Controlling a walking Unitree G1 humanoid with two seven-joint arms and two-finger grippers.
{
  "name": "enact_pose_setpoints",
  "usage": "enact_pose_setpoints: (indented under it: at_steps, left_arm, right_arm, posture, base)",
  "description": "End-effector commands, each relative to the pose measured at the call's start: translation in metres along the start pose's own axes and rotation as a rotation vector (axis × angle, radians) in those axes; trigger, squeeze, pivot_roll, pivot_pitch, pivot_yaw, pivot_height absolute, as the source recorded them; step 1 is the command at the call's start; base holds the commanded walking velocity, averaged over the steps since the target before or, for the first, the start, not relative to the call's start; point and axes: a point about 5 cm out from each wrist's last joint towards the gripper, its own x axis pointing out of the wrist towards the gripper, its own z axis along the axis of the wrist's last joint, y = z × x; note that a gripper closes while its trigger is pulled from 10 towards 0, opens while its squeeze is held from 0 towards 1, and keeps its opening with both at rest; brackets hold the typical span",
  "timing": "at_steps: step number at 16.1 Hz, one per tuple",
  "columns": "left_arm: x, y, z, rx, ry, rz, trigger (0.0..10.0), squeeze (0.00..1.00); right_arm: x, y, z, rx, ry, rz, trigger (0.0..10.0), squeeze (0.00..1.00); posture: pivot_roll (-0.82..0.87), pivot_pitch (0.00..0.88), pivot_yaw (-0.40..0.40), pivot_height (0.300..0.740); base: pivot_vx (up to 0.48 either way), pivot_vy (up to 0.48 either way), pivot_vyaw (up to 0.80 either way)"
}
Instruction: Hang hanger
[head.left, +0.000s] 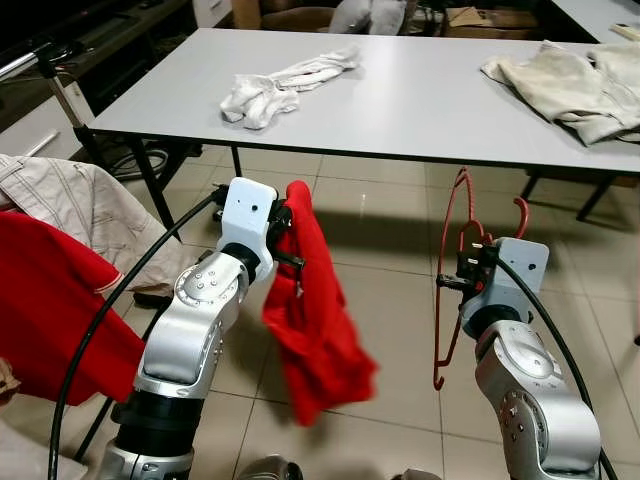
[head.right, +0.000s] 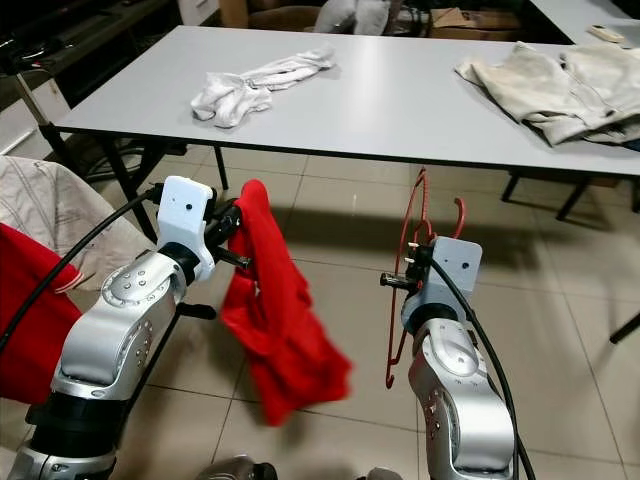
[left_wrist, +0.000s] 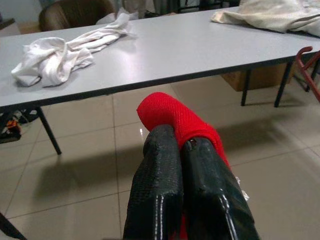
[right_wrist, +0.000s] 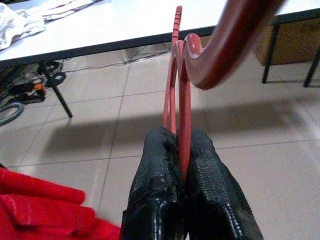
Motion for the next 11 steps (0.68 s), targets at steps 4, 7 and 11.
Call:
enact_pose_setpoints:
  at_steps: [4,7,11]
  left_arm:
    - [0.0006,-0.0011,0.0097,-0.002,-0.037,-0.012,10.0,0.00]
    - [0.0001,-0.0002,0.0101,-0.010,-0.036,-0.010,10.0,0.00]
    - [-0.0002,0.0007,0.0098,-0.018,-0.034,-0.004,10.0,0.00]
  right_arm:
    - [0.0002,-0.0020,0.0015,0.002,-0.002,-0.008,10.0,0.00]
    - [-0.0007,-0.0011,0.0018,0.001,-0.001,-0.006,10.0,0.00]
    - [-0.0005,0.0004,0.0018,0.000,0.001,0.000,10.0,0.00]
  posture:
    - [-0.01,0.039,0.054,0.740]
    - [-0.01,0.043,0.054,0.740]
    - [-0.01,0.045,0.051,0.740]
  base:
    - [0.000,0.000,0.00]
    - [0.000,0.000,0.00]
    - [0.000,0.000,0.00]
